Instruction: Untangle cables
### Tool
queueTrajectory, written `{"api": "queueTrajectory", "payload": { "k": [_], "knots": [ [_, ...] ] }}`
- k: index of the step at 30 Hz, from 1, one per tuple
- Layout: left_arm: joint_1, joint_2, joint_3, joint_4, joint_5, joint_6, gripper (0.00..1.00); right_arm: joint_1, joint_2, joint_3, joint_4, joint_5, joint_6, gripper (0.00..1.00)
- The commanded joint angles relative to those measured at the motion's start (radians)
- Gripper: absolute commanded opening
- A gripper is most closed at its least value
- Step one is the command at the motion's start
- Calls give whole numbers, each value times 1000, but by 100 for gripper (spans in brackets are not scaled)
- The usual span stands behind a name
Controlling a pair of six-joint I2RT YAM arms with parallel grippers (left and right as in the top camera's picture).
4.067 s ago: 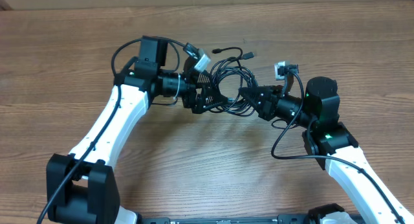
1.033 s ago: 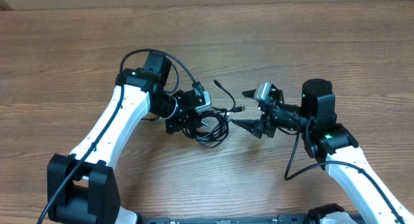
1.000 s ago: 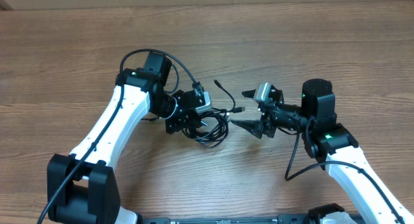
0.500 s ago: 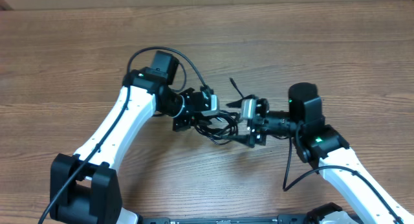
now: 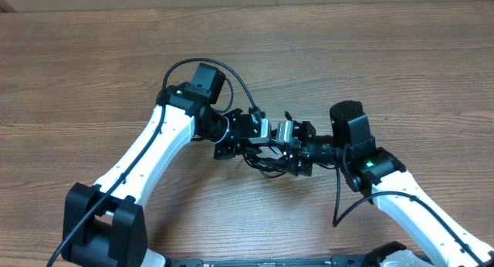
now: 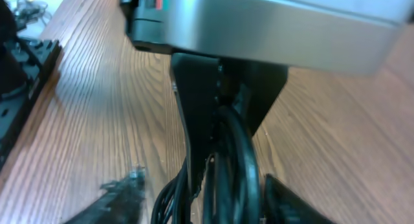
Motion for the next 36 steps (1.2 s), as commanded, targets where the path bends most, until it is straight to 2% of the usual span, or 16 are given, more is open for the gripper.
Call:
{"api": "queueTrajectory", "payload": {
  "k": [1, 2, 7, 8, 9, 10, 12, 13, 18, 24, 28, 31, 36],
  "knots": [
    [6, -28, 19, 6, 49, 30, 4, 5, 1, 14, 0, 11, -4, 20],
    [6, -28, 19, 7, 48, 30, 4, 5, 1, 14, 0, 17, -4, 4],
    [19, -28, 19, 8, 42, 24, 4, 5, 1, 14, 0, 19, -4, 4],
    [21, -28, 19, 9, 42, 16, 10, 5, 1, 14, 0, 19, -3, 4],
    [27, -28, 19, 9, 42, 6, 22, 5, 1, 14, 0, 19, -3, 4],
    [33, -28, 19, 9, 43, -6, 41, 5, 1, 14, 0, 19, -3, 4],
    [45, -28, 19, 9, 47, -31, 87, 4, 1, 14, 0, 24, -2, 4],
    [50, -28, 19, 9, 50, -45, 100, 4, 1, 14, 3, 35, 6, 4],
    [80, -28, 21, 9, 63, -127, 100, 3, 1, 15, 70, 143, 177, 4],
    [140, -28, 35, 11, 146, -248, 99, -15, 1, 15, 223, 157, 427, 4],
    [190, -28, 39, 11, 280, -272, 100, -58, 1, 15, 340, 157, 659, 4],
    [242, -28, 39, 21, 439, -270, 100, -111, 1, 15, 421, 156, 857, 4],
    [291, -28, 39, 46, 601, -270, 100, -156, 1, 15, 506, 144, 1055, 4]
  ]
}}
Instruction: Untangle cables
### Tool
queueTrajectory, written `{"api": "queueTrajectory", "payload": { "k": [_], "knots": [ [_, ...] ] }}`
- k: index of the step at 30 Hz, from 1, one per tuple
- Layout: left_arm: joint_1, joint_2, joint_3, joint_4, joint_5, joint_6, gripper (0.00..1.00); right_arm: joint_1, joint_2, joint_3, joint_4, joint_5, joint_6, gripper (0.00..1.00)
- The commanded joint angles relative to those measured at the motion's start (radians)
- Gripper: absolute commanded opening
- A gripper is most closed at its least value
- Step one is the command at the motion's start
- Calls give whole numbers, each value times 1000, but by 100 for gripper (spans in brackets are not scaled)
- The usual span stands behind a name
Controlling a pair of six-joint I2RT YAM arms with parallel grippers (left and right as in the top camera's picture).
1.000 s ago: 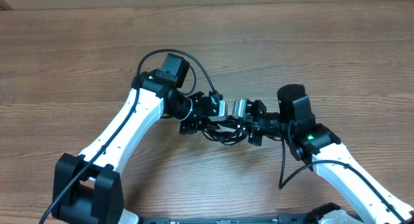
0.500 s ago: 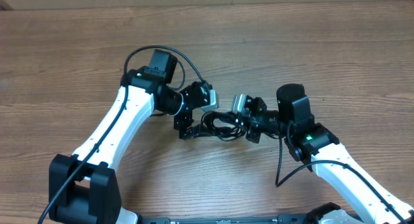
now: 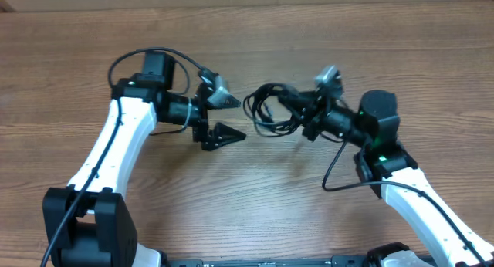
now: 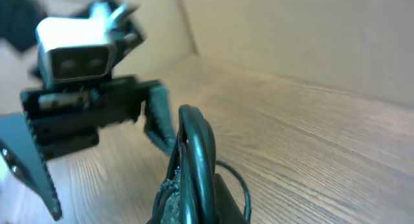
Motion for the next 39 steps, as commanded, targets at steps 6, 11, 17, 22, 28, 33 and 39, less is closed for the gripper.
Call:
{"api": "queueTrajectory", "payload": {
  "k": [6, 11, 17, 22, 28, 33, 39],
  "knots": [
    [34, -27, 22, 49, 359, -21, 100, -23, -3, 15, 132, -84, 246, 4],
    [34, -27, 22, 64, 387, -44, 100, -23, -3, 15, 134, -86, 246, 4],
    [34, -27, 22, 65, 362, -46, 100, -23, -3, 15, 148, -138, 245, 4],
    [34, -26, 22, 72, 302, -47, 100, -23, -3, 15, 161, -190, 245, 4],
    [34, -26, 21, 97, 127, -150, 99, -23, -3, 15, 177, -249, 244, 4],
    [34, -26, 21, 140, -27, -296, 100, -23, -3, 15, 179, -254, 245, 4],
    [34, -26, 21, 167, -58, -389, 100, -23, -3, 15, 187, -250, 245, 4]
  ]
}}
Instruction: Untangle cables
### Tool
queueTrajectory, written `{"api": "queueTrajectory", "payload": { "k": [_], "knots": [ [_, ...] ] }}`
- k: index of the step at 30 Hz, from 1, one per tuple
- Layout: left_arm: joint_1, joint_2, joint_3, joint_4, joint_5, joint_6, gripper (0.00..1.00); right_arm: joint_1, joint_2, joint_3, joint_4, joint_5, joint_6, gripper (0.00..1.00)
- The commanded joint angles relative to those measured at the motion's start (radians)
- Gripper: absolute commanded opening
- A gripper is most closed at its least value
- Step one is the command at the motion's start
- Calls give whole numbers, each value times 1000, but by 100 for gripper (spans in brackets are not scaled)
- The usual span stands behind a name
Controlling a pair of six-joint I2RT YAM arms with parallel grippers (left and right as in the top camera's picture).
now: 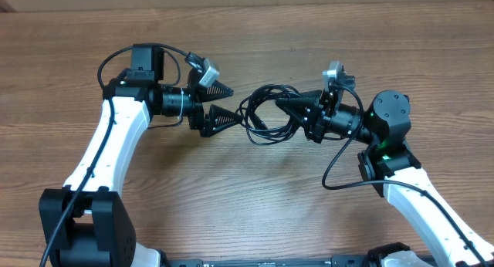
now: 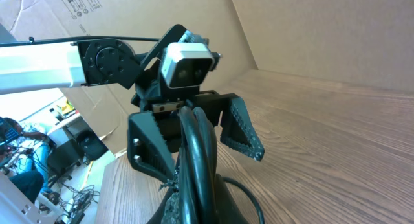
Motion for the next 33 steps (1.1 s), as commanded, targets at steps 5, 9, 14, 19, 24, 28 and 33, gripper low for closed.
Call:
{"api": "queueTrajectory", "payload": {
  "k": [5, 9, 14, 19, 24, 28, 33],
  "knots": [
    [0, -26, 20, 14, 48, -93, 100, -1, -3, 15, 22, -11, 4, 4],
    [-12, -26, 20, 13, 98, -105, 99, -1, -3, 15, 22, 37, 5, 4],
    [-38, -26, 20, 13, 100, -142, 99, -1, -3, 15, 22, 121, 5, 4],
    [-58, -26, 20, 15, 99, -141, 100, -1, -3, 15, 22, 208, 5, 4],
    [-60, -26, 20, 81, 98, -150, 100, -1, -3, 15, 26, 296, 29, 4],
    [-59, -26, 20, 213, 54, -370, 100, -1, -3, 15, 40, 352, 36, 4],
    [-73, -26, 20, 347, -195, -805, 100, -1, -3, 15, 45, 413, 80, 4]
  ]
}}
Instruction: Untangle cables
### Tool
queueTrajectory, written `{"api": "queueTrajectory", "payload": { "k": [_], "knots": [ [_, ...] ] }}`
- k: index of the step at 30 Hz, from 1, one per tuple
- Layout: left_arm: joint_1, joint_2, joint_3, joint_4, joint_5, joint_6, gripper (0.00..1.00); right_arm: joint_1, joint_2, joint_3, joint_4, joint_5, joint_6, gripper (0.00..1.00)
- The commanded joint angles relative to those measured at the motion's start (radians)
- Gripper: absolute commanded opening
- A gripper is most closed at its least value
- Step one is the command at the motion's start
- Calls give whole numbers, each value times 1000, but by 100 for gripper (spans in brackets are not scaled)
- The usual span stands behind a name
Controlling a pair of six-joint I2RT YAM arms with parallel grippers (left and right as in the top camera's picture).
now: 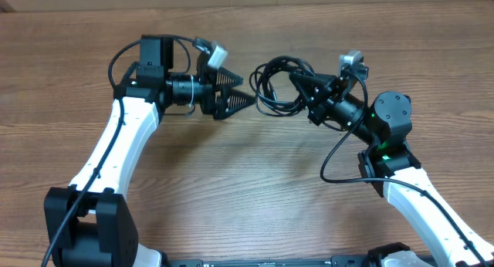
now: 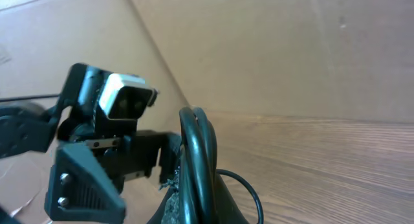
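Note:
A bundle of black cable loops hangs above the wooden table, with my right gripper shut on its right side. In the right wrist view the cable rises thick and close between the fingers, which are mostly hidden. My left gripper points right with its jaws spread open. Its tips are just left of the loops, and I cannot tell whether they touch. The right wrist view also shows the left gripper facing me, with its camera above it.
The wooden table spreads beneath both arms. A cardboard wall stands behind the table. Each arm's own black cable loops beside it, the right one hanging near the wrist.
The right gripper has carried the bundle a little farther back on the table and tilted it. The left gripper, still open, has moved back and right, closer to the loops.
First both grippers met close together over the bundle at the table's middle. Then the right gripper held the bundle raised, with the left open and well apart. After that the left's open jaws stood beside the loops, and now both are farther back.

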Motion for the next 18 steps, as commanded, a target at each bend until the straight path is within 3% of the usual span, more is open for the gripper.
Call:
{"api": "queueTrajectory", "payload": {
  "k": [1, 5, 12, 18],
  "knots": [
    [-21, -26, 17, 45, -183, -349, 100, -1, -3, 15, 12, 64, 37, 4],
    [-58, -26, 17, 67, -184, -349, 100, -1, -3, 15, 12, 64, 37, 4],
    [-151, -26, 17, 135, -231, -521, 100, -1, -3, 15, 26, 68, 38, 4],
    [-188, -26, 17, 200, -232, -528, 99, -1, -3, 15, 26, 64, 38, 4]
  ]
}}
